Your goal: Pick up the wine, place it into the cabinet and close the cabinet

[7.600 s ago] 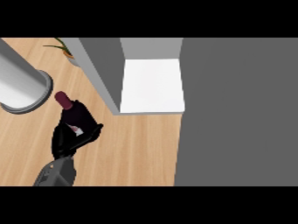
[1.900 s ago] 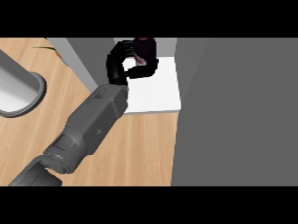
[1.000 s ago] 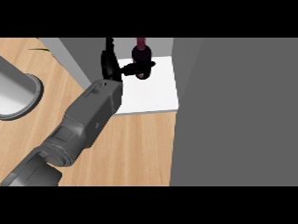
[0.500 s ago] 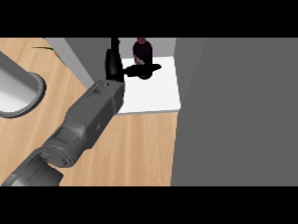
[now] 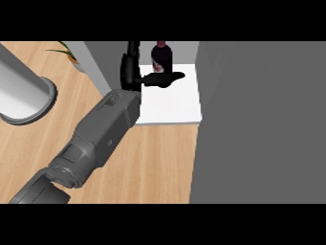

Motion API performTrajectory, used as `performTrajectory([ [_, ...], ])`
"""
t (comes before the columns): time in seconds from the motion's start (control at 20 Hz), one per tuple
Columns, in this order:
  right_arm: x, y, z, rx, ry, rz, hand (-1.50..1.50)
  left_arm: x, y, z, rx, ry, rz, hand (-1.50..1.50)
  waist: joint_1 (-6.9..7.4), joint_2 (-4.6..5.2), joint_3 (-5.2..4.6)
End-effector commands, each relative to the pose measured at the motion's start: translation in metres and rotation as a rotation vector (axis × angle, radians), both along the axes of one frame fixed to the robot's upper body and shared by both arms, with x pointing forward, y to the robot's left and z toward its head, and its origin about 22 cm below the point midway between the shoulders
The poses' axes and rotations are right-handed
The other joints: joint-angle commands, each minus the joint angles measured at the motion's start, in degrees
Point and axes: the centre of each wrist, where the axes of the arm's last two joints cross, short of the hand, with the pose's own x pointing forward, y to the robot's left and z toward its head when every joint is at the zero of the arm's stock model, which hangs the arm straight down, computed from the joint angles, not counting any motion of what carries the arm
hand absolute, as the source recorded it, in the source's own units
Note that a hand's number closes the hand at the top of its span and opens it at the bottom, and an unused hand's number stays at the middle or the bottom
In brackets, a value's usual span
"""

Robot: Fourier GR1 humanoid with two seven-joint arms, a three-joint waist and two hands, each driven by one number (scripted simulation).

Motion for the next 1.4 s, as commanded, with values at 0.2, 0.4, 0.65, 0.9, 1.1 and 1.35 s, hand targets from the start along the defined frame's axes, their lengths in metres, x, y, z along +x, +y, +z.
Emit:
performTrajectory([
  [0.2, -0.04, -0.005, 0.031, 0.056, -0.04, -0.009, -1.5, -0.004, -0.003, 0.015, -0.075, -0.065, -0.063, -1.5, 1.62, -0.84, -0.02],
  [0.4, -0.033, -0.008, 0.024, 0.034, -0.027, -0.002, -1.5, -0.022, -0.009, 0.009, -0.091, -0.083, -0.098, -1.5, 2.01, -0.82, 0.02],
  [0.65, -0.042, -0.007, 0.037, 0.056, -0.043, -0.025, -1.5, -0.046, -0.013, -0.001, -0.127, -0.035, -0.124, -1.5, 2.89, -1.39, -0.03],
  [0.9, -0.044, -0.006, 0.039, 0.056, -0.046, -0.008, -1.5, -0.084, -0.024, -0.011, -0.179, -0.059, -0.177, -1.5, 2.38, -0.98, -0.06],
  [1.1, -0.045, -0.009, 0.043, 0.032, -0.048, -0.013, -1.5, -0.112, -0.012, -0.012, -0.195, -0.053, -0.179, -1.5, 2.38, -0.99, -0.03],
  [1.35, -0.04, -0.008, 0.04, 0.029, -0.059, -0.007, -1.5, -0.151, 0.004, 0.0, -0.217, -0.072, -0.191, -1.5, 1.98, -0.72, 0.01],
])
